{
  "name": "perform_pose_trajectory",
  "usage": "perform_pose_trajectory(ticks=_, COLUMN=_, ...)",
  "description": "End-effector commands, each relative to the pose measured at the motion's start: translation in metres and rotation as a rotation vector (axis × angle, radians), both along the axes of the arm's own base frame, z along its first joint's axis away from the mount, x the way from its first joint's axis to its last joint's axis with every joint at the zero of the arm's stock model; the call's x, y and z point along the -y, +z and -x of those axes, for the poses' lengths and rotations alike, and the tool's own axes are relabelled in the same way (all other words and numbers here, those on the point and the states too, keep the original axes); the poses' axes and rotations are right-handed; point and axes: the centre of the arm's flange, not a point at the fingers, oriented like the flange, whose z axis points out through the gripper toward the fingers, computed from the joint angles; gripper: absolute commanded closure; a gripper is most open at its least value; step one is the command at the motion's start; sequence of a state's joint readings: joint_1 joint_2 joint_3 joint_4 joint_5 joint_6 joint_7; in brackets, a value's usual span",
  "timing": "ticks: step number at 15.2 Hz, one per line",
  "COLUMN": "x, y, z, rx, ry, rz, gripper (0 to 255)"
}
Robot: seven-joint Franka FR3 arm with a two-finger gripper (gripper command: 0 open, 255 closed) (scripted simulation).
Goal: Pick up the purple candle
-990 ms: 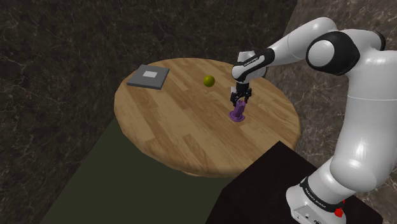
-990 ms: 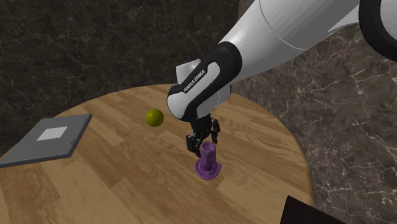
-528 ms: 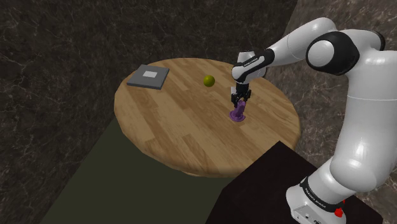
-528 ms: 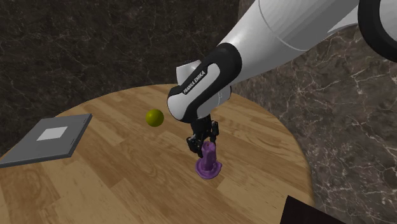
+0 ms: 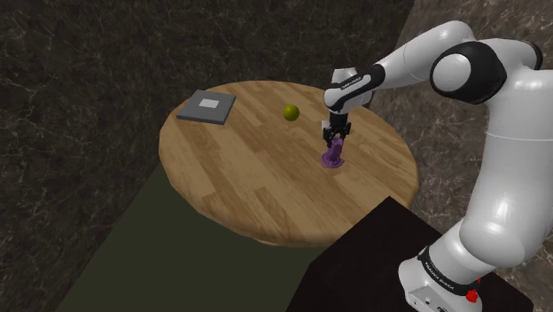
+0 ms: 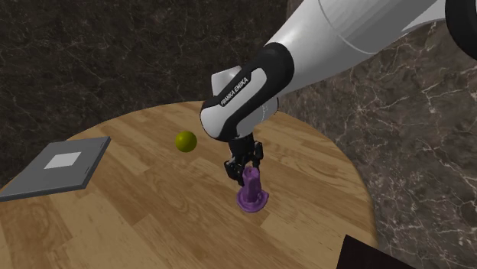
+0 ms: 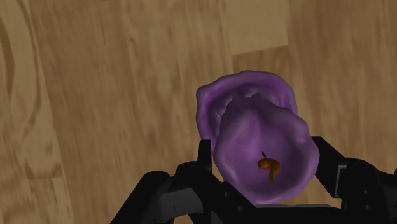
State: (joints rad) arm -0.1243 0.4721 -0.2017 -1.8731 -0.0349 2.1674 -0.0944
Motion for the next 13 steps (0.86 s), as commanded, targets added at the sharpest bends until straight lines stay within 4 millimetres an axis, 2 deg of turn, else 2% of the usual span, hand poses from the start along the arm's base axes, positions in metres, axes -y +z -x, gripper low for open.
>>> perform_pose_trajectory(ticks=1, x=0.000, y=0.010, z=0.000, rx=0.000, ry=0.000, rz=0.000, gripper=255)
perform_pose_trajectory(ticks=11, x=0.000, y=0.063, z=0.000, rx=0.000, ry=0.000, rz=0.000, gripper=255)
perform_pose_trajectory(ticks=13, x=0.000, y=0.064, z=0.000, rx=0.000, ry=0.000, rz=0.000, gripper=255)
